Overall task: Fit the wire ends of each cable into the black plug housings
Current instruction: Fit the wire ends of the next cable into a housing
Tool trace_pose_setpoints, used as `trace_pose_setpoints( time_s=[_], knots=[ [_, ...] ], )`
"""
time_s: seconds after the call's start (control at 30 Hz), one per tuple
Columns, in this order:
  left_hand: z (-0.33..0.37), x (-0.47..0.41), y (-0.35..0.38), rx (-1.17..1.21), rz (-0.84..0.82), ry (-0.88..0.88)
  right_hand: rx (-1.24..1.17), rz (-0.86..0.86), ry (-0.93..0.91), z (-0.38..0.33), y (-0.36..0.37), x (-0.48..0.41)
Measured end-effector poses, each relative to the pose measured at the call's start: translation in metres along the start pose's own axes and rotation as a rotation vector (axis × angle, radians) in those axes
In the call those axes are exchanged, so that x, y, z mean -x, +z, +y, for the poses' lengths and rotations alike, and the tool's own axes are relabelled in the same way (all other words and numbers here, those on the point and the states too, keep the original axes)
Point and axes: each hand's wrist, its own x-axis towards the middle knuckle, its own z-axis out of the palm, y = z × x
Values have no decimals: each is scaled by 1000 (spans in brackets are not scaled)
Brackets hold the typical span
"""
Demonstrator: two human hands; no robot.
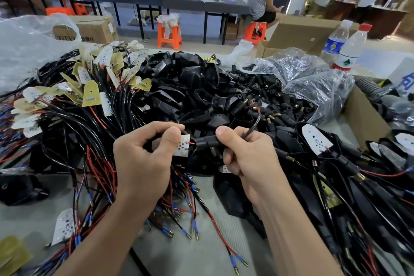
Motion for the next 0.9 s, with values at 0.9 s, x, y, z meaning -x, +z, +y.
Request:
trace_pose_setpoints(
  time_s=[0.9],
  knots=[
    [-5, -4, 1, -51, -81, -20, 112, 107, 143, 5, 2, -4]
  ],
)
